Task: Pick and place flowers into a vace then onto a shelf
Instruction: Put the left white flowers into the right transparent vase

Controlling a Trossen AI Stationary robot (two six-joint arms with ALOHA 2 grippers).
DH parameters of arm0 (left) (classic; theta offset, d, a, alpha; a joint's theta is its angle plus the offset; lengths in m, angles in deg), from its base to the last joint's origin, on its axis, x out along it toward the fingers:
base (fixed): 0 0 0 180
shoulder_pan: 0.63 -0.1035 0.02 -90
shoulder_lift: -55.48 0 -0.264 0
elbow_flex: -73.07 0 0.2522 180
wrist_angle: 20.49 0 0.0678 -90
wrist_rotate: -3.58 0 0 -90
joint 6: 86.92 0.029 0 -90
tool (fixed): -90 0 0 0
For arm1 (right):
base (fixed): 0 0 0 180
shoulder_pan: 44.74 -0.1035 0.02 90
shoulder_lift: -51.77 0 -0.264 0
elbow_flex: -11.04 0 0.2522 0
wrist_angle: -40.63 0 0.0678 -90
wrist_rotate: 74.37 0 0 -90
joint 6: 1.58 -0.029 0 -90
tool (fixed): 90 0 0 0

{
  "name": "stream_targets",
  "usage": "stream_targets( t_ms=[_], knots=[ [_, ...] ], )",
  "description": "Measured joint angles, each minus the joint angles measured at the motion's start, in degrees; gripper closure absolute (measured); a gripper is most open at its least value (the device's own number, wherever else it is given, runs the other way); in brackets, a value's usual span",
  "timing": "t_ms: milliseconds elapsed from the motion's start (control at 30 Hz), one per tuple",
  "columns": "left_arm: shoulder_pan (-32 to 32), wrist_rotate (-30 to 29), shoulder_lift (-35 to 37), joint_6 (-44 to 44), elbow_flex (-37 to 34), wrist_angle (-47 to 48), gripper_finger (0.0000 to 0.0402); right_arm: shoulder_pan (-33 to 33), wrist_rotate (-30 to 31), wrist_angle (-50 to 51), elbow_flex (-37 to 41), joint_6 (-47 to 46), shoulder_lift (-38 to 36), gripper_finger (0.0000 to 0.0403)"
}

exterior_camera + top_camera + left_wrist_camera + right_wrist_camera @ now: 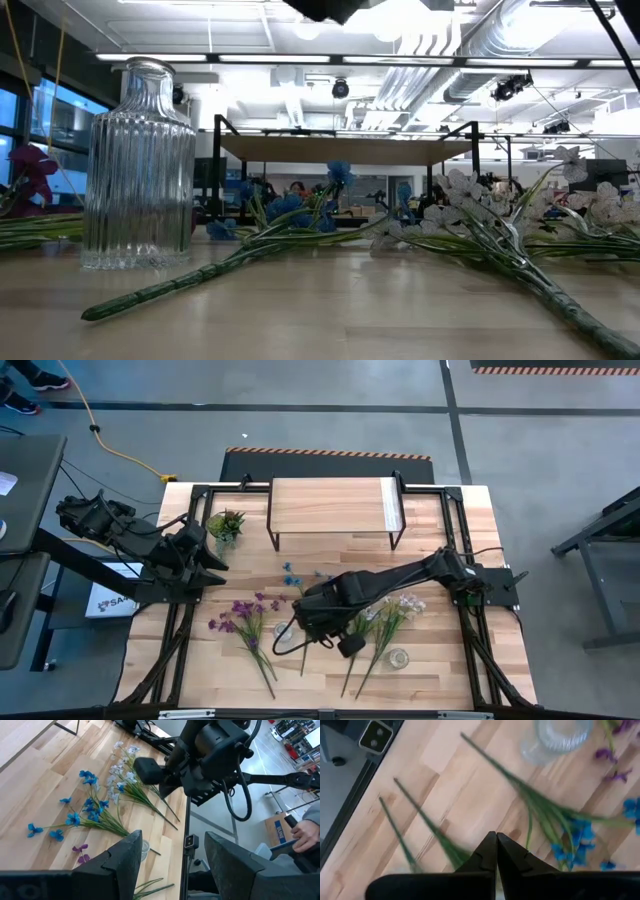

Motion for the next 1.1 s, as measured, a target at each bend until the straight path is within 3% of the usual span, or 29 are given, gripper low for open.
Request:
stream_targets(
  t_ms=[667,1100],
  knots=[
    [0.0,0.1,-0.2,0.1,0.0,0.3,0.0153,0.3,-2.2,-5.3,-0.1,9.8,6.4,0.0402],
    [0.0,0.5,-0.2,0.0,0.0,1.7,0.0153,0.5,-3.8,-2.1,-0.1,3.7,6.5,0.0402]
  ],
)
